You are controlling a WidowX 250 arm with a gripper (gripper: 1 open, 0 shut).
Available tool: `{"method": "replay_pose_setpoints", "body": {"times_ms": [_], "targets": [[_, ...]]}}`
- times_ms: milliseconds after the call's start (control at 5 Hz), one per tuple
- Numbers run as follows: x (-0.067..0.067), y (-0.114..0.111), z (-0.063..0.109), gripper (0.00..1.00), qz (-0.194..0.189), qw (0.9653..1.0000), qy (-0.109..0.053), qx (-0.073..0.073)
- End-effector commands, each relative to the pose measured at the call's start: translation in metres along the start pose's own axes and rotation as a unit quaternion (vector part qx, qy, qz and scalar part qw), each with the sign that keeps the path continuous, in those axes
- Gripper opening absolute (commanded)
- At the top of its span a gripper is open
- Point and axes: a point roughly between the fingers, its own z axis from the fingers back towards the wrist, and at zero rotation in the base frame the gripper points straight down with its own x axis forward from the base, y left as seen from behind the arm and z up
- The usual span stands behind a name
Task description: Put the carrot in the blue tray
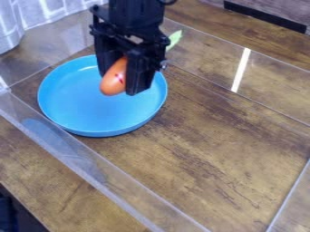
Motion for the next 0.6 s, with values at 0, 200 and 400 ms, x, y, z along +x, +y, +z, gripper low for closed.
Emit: {"method": "replay_pose_setpoints", "body": {"times_ms": [0, 200, 400], "targets": [[0.006, 0.01, 0.001, 0.0, 0.01, 0.9998, -0.014, 0.004], [0.01, 0.017, -0.01, 0.0, 0.013, 0.9999, -0.007, 0.009], [0.018, 0.025, -0.019, 0.0, 0.018, 0.9997, -0.003, 0.013]]}}
